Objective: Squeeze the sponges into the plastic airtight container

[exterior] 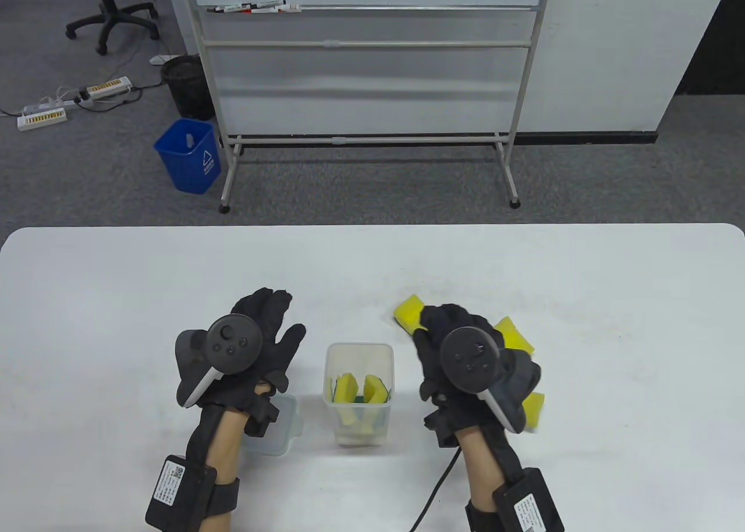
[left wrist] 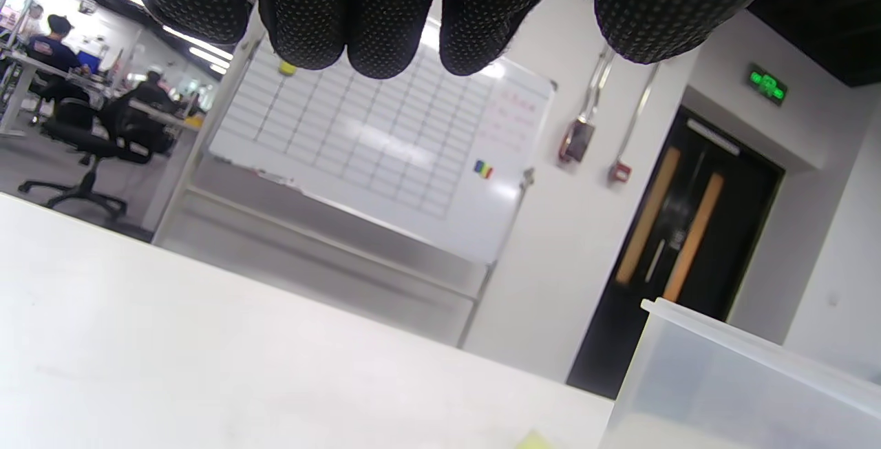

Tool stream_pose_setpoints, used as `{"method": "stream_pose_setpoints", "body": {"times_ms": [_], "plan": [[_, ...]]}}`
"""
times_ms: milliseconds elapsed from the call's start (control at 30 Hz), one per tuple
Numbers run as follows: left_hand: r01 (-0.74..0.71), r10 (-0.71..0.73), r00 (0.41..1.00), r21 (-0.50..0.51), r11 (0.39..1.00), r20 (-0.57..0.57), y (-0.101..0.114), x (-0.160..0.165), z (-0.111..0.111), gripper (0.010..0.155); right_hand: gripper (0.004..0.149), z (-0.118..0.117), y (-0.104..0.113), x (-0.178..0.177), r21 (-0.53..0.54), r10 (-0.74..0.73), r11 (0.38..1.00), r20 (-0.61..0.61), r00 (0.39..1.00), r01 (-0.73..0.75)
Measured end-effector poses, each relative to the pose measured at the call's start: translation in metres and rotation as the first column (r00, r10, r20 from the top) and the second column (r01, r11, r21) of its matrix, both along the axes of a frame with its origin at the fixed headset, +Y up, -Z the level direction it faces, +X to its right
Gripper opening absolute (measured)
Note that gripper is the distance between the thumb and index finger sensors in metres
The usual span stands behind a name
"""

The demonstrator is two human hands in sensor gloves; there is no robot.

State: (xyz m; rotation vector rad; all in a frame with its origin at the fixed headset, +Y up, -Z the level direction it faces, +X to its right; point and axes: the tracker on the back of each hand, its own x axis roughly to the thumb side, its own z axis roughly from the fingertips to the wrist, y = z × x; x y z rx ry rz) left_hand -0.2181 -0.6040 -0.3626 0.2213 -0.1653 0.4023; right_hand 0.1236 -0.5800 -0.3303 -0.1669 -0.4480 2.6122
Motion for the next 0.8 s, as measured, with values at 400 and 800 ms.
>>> {"method": "stream_pose_setpoints", "body": {"times_ms": [400, 800], "plan": [[0.028, -0.028, 1.000, -0.042, 0.999, -0.004, -0.006, 0.002, -0.004, 0.070, 0.070, -0.047, -0.115, 0.082, -0.672, 0.140, 0.733, 0.299, 0.944, 0.104], [0.006, -0.005, 1.000, -0.051, 0.999, 0.005, -0.008, 0.001, -0.006, 0.070, 0.066, -0.056, -0.158, 0.083, -0.739, 0.426, 0.670, 0.300, 0.854, -0.075]]}}
